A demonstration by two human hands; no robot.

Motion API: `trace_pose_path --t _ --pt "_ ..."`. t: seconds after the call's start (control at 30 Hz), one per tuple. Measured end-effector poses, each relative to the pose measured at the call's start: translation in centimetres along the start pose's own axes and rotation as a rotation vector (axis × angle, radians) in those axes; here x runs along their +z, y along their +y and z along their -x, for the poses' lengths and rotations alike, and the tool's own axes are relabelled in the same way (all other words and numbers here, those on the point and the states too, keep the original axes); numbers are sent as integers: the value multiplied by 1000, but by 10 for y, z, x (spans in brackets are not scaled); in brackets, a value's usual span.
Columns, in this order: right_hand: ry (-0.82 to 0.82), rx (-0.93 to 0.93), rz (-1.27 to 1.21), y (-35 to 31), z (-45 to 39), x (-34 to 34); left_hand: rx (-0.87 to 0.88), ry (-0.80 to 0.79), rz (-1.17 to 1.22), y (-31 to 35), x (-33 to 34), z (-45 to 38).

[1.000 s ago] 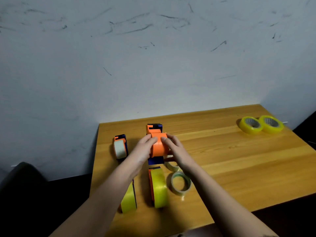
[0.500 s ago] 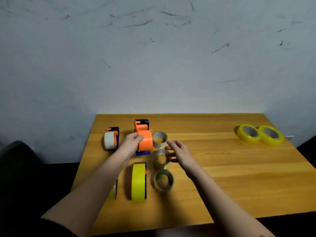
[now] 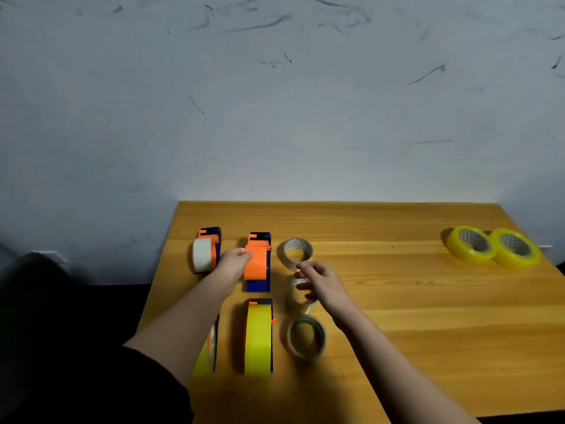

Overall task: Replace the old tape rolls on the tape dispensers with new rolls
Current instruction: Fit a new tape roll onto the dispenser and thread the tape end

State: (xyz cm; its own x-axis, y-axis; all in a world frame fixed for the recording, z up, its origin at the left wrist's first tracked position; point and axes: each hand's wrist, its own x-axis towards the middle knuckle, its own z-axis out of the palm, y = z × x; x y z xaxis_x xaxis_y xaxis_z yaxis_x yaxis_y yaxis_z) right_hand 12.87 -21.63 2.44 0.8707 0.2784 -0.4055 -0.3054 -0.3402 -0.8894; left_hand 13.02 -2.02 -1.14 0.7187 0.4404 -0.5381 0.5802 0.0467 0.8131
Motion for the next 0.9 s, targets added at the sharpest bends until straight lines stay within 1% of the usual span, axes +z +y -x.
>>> trace_pose_path --t 0.17,0.43,0.63,0.9 --pt "16 53 -9 2 -20 6 -90 -23 54 -2 9 -22" --pt "33 87 -5 5 -38 4 -142 2 37 -14 17 -49" --pt "45 96 7 11 -42 2 -176 -2 29 -22 21 -55" --pt "44 117 4 19 -38 -2 -171 -18 35 -28 23 -58"
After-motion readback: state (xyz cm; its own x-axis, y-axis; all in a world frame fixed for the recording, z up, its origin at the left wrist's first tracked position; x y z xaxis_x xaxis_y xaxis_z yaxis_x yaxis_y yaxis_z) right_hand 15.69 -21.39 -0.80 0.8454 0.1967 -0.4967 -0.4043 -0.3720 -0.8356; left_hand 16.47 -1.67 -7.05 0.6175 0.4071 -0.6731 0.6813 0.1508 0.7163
